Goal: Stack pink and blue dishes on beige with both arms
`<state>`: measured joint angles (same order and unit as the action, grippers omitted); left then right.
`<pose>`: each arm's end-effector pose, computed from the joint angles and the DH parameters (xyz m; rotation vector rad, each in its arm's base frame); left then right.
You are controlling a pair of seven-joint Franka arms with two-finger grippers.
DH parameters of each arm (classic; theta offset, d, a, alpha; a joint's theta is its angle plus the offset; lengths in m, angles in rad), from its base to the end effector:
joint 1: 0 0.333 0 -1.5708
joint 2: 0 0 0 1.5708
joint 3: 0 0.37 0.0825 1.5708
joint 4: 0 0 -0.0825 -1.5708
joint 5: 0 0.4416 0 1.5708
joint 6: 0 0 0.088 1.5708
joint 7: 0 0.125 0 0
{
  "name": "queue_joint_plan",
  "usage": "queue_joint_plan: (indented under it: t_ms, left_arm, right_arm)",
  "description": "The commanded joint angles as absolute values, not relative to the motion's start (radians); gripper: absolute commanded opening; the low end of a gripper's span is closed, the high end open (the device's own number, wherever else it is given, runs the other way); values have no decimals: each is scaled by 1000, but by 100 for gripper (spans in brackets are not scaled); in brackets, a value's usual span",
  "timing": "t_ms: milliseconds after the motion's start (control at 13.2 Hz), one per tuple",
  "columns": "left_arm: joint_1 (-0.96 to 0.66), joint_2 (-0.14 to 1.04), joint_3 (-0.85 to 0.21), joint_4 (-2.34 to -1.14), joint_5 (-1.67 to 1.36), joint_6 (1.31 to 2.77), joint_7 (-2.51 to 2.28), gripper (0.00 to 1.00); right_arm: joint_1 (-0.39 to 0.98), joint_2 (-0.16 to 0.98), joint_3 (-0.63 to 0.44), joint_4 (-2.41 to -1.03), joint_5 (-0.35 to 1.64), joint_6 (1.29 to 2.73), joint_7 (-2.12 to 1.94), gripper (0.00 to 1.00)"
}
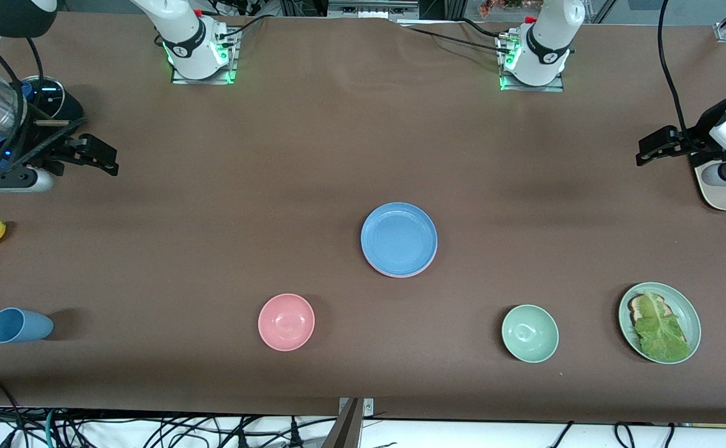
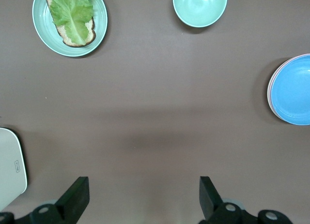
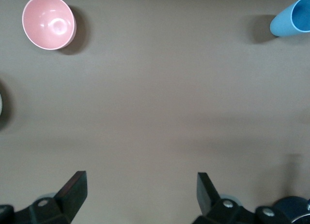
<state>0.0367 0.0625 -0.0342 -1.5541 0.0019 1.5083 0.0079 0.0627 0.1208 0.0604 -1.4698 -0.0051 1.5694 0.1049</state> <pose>0.6243 0.0025 0.6256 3.1362 -0.0085 -0.1699 0.6503 0.0773 0.6374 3.1411 0.0281 -0.0331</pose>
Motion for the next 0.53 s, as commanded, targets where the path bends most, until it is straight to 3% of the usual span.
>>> queue_joint_plan:
  t_ms: [0,454]
  left_arm:
    - [31,75,-31,-1526,0,1497,29,100]
    - [31,75,-31,-1526,0,1497,29,100]
  right_arm:
    - [51,109,66,-1443,-14,1523,68,100]
    - [51,109,69,-1433,-15,1522,67,100]
